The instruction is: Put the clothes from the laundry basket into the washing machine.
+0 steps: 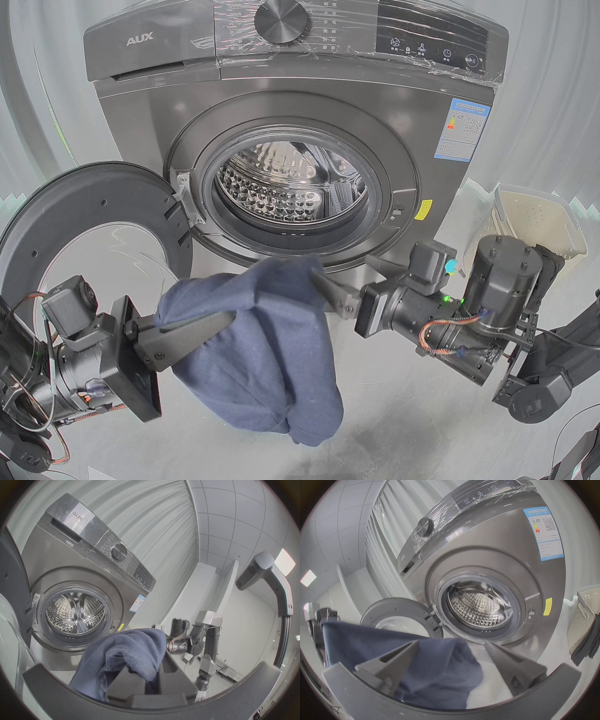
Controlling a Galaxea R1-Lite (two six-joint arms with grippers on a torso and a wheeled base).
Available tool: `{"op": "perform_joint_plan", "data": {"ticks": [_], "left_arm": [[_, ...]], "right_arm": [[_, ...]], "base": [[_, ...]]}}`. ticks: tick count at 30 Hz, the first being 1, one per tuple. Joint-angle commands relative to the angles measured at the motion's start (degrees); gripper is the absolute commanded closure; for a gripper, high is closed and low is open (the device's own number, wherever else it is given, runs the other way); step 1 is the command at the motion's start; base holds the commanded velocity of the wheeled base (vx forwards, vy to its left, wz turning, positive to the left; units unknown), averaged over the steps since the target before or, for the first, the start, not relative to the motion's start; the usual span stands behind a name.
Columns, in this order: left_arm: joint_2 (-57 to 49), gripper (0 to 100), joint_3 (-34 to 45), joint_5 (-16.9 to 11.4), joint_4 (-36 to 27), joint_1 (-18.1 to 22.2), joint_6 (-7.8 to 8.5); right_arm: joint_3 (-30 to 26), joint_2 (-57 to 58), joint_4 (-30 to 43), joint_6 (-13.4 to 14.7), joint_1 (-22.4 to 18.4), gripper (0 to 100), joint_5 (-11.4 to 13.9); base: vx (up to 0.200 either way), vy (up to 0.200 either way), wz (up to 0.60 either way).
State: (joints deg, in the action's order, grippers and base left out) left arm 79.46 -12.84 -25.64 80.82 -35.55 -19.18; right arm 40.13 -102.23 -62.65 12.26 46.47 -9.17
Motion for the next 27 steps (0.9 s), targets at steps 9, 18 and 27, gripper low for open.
{"op": "perform_joint_plan", "data": {"ticks": [9, 18, 27], "left_arm": [[0.26, 100, -4.21, 2.52, 0.21, 2.15, -2.97], [1.4, 100, -8.34, 9.03, -0.32, 2.24, -8.16], [1.58, 100, -8.26, 8.67, -0.4, 2.24, -8.16]], "right_arm": [[-8.93, 0.89, 0.16, -2.16, 0.2, 0, 1.43], [-9.55, 0.72, 0.25, -2.16, 0.29, 0, 1.52], [-9.02, 0.8, -0.02, -1.98, 0.38, 0, 1.87]], "base": [[0.0, 0.0, 0.0], [0.0, 0.0, 0.0], [0.0, 0.0, 0.0]]}}
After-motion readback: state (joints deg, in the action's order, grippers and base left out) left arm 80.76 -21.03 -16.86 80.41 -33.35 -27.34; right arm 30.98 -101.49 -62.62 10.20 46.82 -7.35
